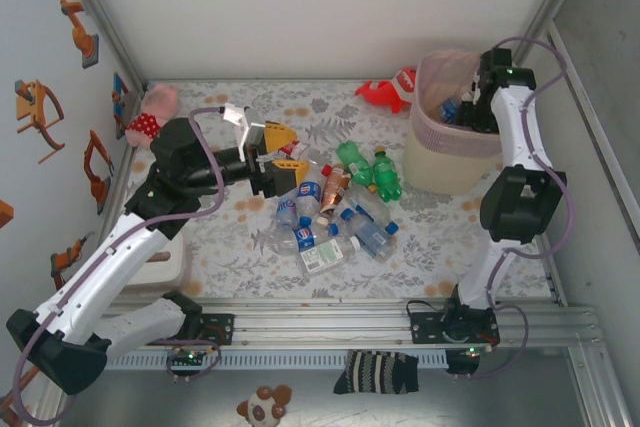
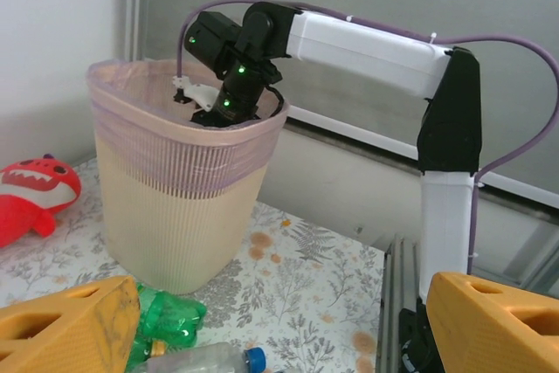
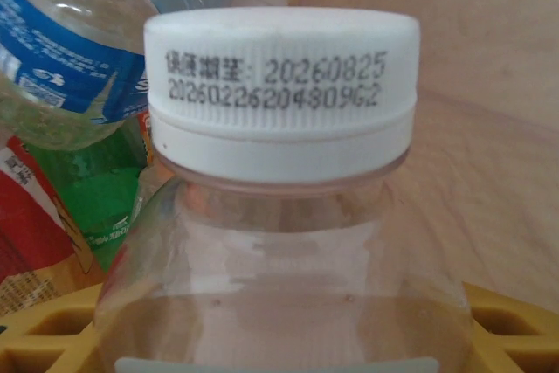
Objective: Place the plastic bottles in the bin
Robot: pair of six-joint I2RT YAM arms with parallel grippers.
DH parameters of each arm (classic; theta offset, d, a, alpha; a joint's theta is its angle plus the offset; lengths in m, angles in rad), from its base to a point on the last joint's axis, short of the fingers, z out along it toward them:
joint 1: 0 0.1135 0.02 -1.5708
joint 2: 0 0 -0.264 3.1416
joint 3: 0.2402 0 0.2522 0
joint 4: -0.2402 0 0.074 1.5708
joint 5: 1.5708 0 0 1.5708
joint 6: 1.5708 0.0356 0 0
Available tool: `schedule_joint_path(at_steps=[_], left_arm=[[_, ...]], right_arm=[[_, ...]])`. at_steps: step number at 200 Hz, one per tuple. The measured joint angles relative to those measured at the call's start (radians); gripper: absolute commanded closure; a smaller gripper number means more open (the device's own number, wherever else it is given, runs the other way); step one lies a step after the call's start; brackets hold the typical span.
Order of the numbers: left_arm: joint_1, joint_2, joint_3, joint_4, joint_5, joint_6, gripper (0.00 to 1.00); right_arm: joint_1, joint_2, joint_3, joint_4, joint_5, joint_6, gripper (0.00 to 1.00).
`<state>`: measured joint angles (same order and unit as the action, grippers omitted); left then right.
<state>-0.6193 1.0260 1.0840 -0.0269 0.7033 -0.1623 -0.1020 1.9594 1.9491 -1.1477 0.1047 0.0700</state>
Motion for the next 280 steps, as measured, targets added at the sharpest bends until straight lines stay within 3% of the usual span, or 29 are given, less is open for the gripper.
schedule_joint_path(at_steps=[60,145,280], left_arm=[[0.012,0.0,0.0,-0.037,-0.053,0.001,0.15],[0.024,0.011,0.0,-0.05,-0.088,0.0,0.16],[0.024,0.178,0.021,-0.339,-0.343,-0.013,0.24]], right_arm=[[-0.007,0.003,0.0,-0.005,-0.022,0.013,0.2],[-0.007,-0.148,0.002,-0.025,-0.063,0.023,0.23],[-0.007,-0.519,-0.126,0.103,-0.251,0.099,0.27]])
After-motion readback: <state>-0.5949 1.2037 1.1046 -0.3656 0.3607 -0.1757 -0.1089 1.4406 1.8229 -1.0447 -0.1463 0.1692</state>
